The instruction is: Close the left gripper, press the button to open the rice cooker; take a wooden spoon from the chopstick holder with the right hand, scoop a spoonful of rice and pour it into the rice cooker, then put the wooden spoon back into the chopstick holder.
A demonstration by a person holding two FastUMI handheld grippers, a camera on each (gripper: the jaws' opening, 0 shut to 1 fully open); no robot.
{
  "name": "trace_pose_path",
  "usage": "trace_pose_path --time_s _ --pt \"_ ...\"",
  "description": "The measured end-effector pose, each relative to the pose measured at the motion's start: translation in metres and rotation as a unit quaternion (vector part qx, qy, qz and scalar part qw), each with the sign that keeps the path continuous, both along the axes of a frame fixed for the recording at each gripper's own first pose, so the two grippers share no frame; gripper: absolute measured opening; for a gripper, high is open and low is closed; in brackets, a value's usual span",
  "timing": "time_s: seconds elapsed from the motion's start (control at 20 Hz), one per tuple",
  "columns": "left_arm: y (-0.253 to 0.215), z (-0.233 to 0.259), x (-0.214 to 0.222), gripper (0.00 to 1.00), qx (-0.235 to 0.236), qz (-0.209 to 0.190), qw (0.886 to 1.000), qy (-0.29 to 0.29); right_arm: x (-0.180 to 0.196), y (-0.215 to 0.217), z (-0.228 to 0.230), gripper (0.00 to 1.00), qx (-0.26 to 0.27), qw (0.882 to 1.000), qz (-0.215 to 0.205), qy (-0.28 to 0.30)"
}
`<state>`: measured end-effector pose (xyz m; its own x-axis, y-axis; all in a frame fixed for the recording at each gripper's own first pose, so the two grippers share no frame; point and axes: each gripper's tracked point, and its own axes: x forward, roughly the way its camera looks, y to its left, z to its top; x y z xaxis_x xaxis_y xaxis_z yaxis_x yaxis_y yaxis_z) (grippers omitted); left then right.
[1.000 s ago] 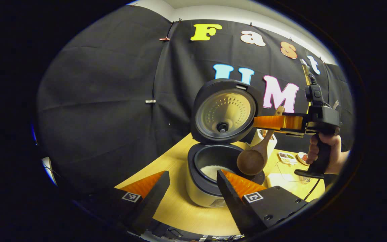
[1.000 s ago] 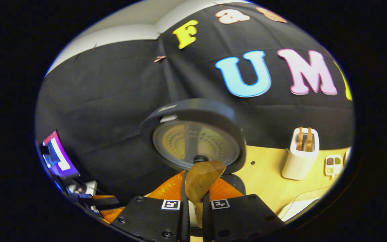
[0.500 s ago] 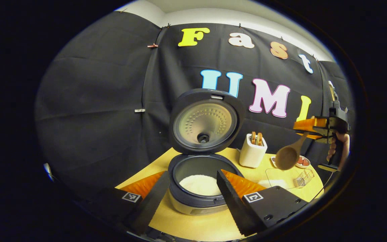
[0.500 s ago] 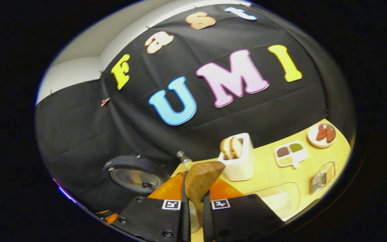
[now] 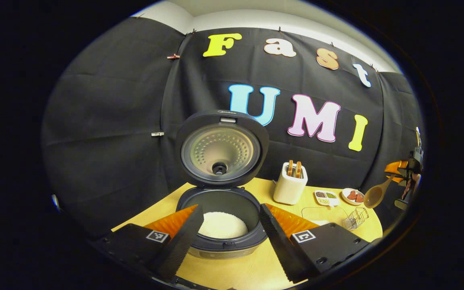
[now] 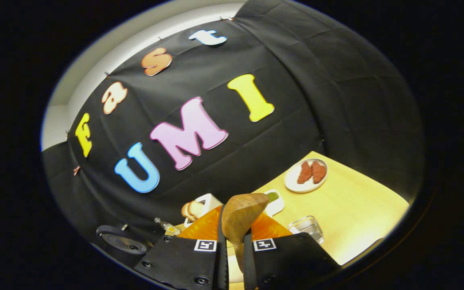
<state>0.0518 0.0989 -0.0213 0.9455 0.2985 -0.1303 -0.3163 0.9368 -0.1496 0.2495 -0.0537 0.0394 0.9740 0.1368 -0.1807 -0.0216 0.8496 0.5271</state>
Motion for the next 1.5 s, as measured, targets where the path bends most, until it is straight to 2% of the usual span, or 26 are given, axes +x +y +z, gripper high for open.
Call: trace_pose_path --time_s 0.15,0.4,0.6,0.75,0.8,0.85,1.2,1.3,1.35,1.4,1.45,1.5 --pt "-0.015 0.005 -0.001 0.95 0.011 0.012 1.0 0.007 0.013 -0.05 -0.02 0.18 0.023 0.999 -0.04 0.022" --pt "-0.047 0.006 -0.012 0.95 0.021 0.038 0.999 0.028 0.046 -0.093 -0.066 0.18 0.052 0.994 -0.074 0.058" --pt "-0.083 0.006 -0.015 0.95 -0.002 0.051 0.998 0.031 0.068 -0.098 -0.107 0.19 0.08 0.989 -0.077 0.095" --pt "-0.101 0.005 -0.019 0.95 0.0 0.057 0.998 0.034 0.084 -0.092 -0.125 0.19 0.091 0.987 -0.073 0.106" --pt "-0.104 0.007 -0.021 0.95 0.002 0.057 0.998 0.034 0.088 -0.089 -0.133 0.14 0.089 0.987 -0.07 0.115" --pt "-0.106 0.007 -0.022 0.95 0.005 0.059 0.998 0.035 0.09 -0.085 -0.144 0.19 0.086 0.986 -0.069 0.126" --pt "-0.091 0.027 -0.019 0.95 0.024 0.075 0.997 0.029 0.09 -0.073 -0.178 0.21 0.032 0.986 -0.06 0.152" --pt "-0.086 0.037 -0.017 0.95 0.028 0.074 0.997 0.019 0.082 -0.068 -0.176 0.18 0.034 0.986 -0.062 0.153" --pt "-0.083 0.042 -0.015 0.95 0.028 0.073 0.997 0.013 0.089 -0.068 -0.177 0.18 0.036 0.986 -0.066 0.15" --pt "-0.08 0.047 -0.013 0.95 0.029 0.071 0.997 0.007 0.086 -0.068 -0.171 0.25 0.041 0.986 -0.07 0.146" --pt "-0.076 0.051 -0.011 0.95 0.029 0.07 0.997 0.001 0.085 -0.069 -0.168 0.15 0.043 0.985 -0.075 0.147" --pt "-0.07 0.057 -0.009 0.95 0.03 0.068 0.997 -0.005 0.08 -0.069 -0.167 0.33 0.043 0.985 -0.08 0.149"
